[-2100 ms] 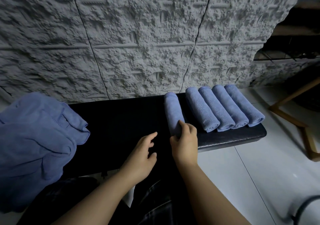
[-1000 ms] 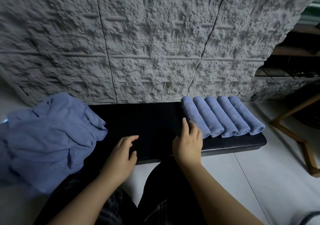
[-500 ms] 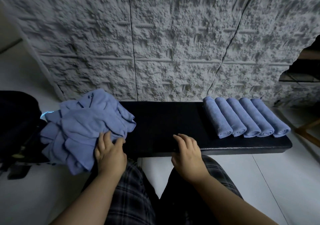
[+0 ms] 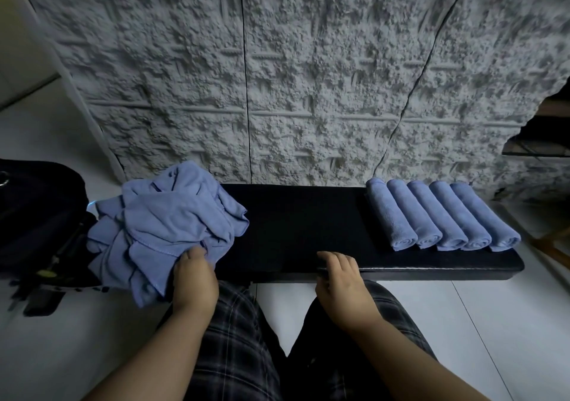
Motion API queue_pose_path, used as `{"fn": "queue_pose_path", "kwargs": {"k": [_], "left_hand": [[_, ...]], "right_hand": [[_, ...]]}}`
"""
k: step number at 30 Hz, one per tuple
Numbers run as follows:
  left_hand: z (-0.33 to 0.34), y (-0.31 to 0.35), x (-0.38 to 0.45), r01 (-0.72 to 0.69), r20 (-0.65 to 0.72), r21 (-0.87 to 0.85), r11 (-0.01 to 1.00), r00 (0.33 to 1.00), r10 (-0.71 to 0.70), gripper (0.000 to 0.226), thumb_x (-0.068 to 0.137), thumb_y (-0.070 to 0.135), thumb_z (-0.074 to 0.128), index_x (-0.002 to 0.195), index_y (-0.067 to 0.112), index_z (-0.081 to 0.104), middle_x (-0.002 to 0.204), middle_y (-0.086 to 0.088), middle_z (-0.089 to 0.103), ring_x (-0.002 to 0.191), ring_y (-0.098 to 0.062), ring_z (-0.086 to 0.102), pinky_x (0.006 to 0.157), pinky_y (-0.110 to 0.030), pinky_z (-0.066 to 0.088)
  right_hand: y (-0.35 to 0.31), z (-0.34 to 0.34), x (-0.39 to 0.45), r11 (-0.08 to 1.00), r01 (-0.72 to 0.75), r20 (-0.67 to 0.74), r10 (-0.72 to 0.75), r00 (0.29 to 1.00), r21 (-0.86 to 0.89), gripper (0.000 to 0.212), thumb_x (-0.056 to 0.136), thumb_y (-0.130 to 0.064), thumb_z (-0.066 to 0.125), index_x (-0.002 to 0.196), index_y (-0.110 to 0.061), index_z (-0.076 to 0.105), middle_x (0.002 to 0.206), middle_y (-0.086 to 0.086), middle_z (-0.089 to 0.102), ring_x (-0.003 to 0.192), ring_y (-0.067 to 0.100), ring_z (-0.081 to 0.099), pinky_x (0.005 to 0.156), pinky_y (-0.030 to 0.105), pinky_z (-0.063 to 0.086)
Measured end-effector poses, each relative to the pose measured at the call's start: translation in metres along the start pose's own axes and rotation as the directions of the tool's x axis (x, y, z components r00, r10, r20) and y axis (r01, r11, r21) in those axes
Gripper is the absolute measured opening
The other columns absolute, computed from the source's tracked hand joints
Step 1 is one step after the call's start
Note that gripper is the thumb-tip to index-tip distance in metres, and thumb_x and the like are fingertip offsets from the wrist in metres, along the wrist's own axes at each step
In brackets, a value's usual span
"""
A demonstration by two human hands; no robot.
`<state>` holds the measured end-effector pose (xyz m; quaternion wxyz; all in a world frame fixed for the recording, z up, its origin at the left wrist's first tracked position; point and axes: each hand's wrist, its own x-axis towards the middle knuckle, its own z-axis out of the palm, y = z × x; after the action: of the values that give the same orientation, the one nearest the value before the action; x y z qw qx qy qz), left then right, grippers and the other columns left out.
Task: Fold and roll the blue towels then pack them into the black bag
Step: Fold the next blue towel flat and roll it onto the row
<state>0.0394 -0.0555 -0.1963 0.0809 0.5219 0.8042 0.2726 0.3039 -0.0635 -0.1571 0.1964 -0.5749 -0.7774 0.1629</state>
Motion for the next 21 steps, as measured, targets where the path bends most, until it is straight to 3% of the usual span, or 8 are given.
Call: {"fn": "queue_pose_path", "kwargs": {"k": [3, 6, 9, 12, 15, 18, 21], "left_hand": [[-0.008, 0.006, -0.005, -0.085, -0.030, -0.022, 0.996, 0.996, 0.084, 0.013, 0.076, -0.006, 0.066, 0.070, 0.001, 0.056, 0.074, -0.020, 0.056, 0.073, -0.038, 0.055, 0.064, -0.043, 0.043], [-0.017, 0.027, -0.017, -0.258, -0.063, -0.056, 0.965, 0.965, 0.254, 0.012, 0.077, 0.000, 0.069, 0.079, 0.005, 0.059, 0.089, -0.012, 0.056, 0.084, -0.032, 0.053, 0.074, -0.042, 0.045], [-0.022, 0.049, -0.035, -0.462, -0.012, -0.190, 0.866, 0.883, 0.468, 0.007, 0.088, 0.016, 0.055, 0.089, 0.010, 0.059, 0.111, 0.000, 0.053, 0.097, -0.017, 0.053, 0.084, -0.027, 0.043], [-0.029, 0.068, -0.055, -0.516, 0.090, -0.340, 0.786, 0.814, 0.574, 0.021, 0.090, 0.030, 0.038, 0.099, 0.018, 0.053, 0.124, 0.014, 0.044, 0.104, -0.001, 0.049, 0.087, -0.009, 0.036], [-0.031, 0.082, -0.072, -0.618, 0.154, -0.370, 0.694, 0.696, 0.702, 0.027, 0.090, 0.029, 0.036, 0.116, 0.027, 0.044, 0.128, 0.016, 0.041, 0.116, -0.002, 0.044, 0.099, -0.003, 0.023], [-0.029, 0.088, -0.082, -0.664, 0.192, -0.396, 0.634, 0.615, 0.765, 0.035, 0.090, 0.025, 0.035, 0.124, 0.028, 0.043, 0.132, 0.015, 0.039, 0.120, -0.002, 0.041, 0.103, -0.005, 0.018], [-0.033, 0.089, -0.082, -0.717, 0.128, -0.344, 0.606, 0.604, 0.787, 0.032, 0.090, 0.021, 0.038, 0.120, 0.025, 0.047, 0.126, 0.014, 0.043, 0.115, -0.001, 0.044, 0.100, -0.002, 0.022]], "right_hand": [[0.001, 0.000, -0.002, 1.000, 0.008, 0.022, -0.008, 1.000, 0.002, 0.047, 0.088, -0.008, 0.048, 0.135, -0.010, 0.043, 0.132, 0.002, 0.047, 0.122, 0.019, 0.037, 0.104, 0.021, 0.028], [0.001, 0.001, -0.001, 1.000, 0.020, 0.036, -0.019, 0.999, -0.002, 0.046, 0.089, -0.010, 0.048, 0.135, -0.011, 0.042, 0.132, 0.000, 0.047, 0.120, 0.017, 0.037, 0.103, 0.021, 0.030], [-0.002, 0.000, -0.001, 0.998, 0.052, 0.067, -0.054, 0.996, 0.028, 0.052, 0.090, -0.012, 0.048, 0.140, -0.016, 0.036, 0.136, -0.004, 0.043, 0.121, 0.013, 0.036, 0.102, 0.016, 0.028], [-0.008, 0.000, -0.002, 0.986, 0.087, 0.085, -0.100, 0.991, 0.141, 0.062, 0.090, -0.018, 0.053, 0.146, -0.027, 0.027, 0.137, -0.009, 0.040, 0.124, 0.006, 0.037, 0.099, 0.013, 0.031], [-0.016, -0.002, -0.004, 0.941, 0.129, 0.104, -0.169, 0.980, 0.313, 0.064, 0.088, -0.042, 0.056, 0.145, -0.035, 0.027, 0.134, -0.015, 0.042, 0.123, -0.003, 0.041, 0.098, 0.013, 0.037], [-0.027, -0.013, -0.009, 0.888, 0.055, 0.138, -0.132, 0.982, 0.457, 0.050, 0.079, -0.054, 0.052, 0.127, -0.047, 0.038, 0.123, -0.022, 0.050, 0.114, -0.006, 0.049, 0.092, 0.012, 0.041], [-0.029, -0.018, -0.010, 0.877, 0.012, 0.055, -0.044, 0.997, 0.479, 0.019, 0.077, -0.049, 0.051, 0.095, -0.044, 0.052, 0.093, -0.011, 0.063, 0.089, 0.005, 0.059, 0.076, 0.020, 0.047]]}}
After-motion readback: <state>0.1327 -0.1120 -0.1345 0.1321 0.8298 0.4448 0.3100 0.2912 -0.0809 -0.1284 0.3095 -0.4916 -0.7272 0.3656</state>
